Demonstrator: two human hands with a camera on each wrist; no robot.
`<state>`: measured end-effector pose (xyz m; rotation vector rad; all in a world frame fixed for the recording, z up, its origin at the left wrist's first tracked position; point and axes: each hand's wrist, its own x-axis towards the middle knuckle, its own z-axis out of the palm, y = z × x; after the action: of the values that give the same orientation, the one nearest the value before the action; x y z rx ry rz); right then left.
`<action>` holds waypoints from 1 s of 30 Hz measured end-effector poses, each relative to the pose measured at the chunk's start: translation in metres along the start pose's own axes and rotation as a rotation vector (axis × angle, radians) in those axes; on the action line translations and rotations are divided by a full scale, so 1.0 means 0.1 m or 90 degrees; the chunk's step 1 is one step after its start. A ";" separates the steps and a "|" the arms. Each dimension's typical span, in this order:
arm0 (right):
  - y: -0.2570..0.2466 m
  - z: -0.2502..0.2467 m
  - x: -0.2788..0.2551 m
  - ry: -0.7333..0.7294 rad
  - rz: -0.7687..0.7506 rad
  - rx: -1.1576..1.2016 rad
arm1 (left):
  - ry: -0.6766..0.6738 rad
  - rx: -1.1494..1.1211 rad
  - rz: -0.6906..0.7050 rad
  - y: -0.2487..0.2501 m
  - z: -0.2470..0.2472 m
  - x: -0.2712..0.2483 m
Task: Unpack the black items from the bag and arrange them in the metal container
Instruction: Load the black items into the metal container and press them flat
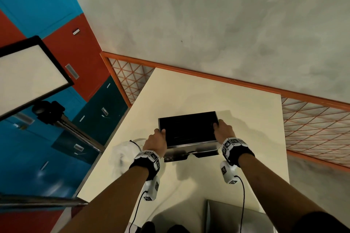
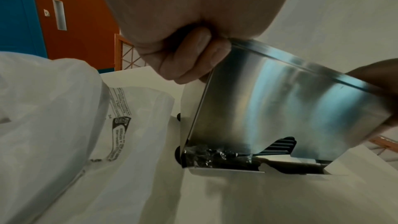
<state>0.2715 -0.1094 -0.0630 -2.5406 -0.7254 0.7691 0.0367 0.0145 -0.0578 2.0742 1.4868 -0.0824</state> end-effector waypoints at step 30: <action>-0.01 0.02 -0.06 -0.002 0.033 0.001 | -0.122 0.172 0.382 0.39 0.09 0.01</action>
<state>0.2655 -0.1121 -0.0617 -2.5662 -0.6614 0.7904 0.0740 0.0027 -0.0490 2.5615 0.7287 -0.2500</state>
